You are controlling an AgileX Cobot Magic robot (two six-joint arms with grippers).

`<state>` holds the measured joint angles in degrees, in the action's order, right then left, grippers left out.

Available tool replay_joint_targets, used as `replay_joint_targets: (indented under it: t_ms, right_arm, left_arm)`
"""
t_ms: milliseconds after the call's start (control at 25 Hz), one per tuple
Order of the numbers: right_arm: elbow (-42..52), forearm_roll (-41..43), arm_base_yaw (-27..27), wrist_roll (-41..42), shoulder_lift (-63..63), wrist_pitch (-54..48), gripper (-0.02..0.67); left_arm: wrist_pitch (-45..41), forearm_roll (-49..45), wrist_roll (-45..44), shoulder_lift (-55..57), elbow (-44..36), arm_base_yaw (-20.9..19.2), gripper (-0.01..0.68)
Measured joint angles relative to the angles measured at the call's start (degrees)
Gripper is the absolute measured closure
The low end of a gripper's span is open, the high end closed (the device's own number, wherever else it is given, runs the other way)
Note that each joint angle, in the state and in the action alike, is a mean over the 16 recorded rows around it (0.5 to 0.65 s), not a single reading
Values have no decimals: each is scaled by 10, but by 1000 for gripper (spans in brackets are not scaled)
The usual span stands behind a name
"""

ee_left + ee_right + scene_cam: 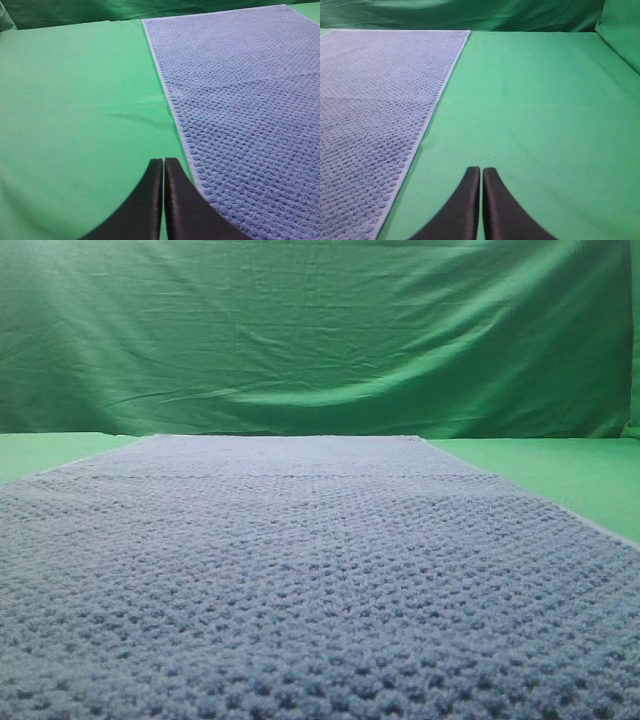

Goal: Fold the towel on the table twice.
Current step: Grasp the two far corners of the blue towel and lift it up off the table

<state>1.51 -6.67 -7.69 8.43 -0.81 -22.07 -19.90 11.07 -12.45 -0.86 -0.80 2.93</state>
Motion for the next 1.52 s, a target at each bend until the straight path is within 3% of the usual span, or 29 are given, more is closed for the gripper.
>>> replay_joint_targets:
  t_ms: [920, 1520]
  right_arm:
    - [0, -1, 0, 0, 0, 1, 649]
    - [0, -49, 0, -1, 0, 87, 649]
  left_arm:
    - [4, 8, 0, 0, 0, 0, 673]
    - [167, 248, 0, 0, -1, 0, 673]
